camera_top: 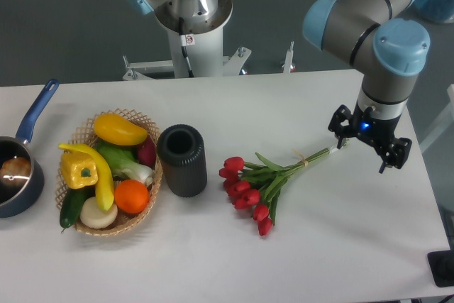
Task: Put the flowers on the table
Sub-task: 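Raise the open gripper up and away from the tulip stems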
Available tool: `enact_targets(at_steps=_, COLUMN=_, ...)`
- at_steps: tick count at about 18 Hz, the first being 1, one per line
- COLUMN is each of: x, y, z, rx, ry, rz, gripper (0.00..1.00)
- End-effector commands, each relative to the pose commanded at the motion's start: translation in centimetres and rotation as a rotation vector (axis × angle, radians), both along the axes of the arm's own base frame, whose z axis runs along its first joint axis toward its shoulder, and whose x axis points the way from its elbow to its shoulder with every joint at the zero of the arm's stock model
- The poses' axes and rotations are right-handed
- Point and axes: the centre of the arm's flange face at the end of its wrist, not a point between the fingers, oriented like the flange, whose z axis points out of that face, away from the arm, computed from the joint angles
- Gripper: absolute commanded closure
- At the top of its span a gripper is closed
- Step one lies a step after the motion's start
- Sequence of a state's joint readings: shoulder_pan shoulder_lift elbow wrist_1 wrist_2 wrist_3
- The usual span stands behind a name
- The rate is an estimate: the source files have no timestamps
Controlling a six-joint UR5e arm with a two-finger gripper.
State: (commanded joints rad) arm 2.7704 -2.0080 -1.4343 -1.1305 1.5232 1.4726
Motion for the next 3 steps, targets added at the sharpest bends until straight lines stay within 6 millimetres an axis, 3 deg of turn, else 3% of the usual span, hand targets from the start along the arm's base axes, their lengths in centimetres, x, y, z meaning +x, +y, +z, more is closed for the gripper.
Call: enact_targets(at_steps=3, x=0.01, y=-0.05, z=-0.25, rx=-0.006, ry=-0.003, rz=0.002, gripper=0.00)
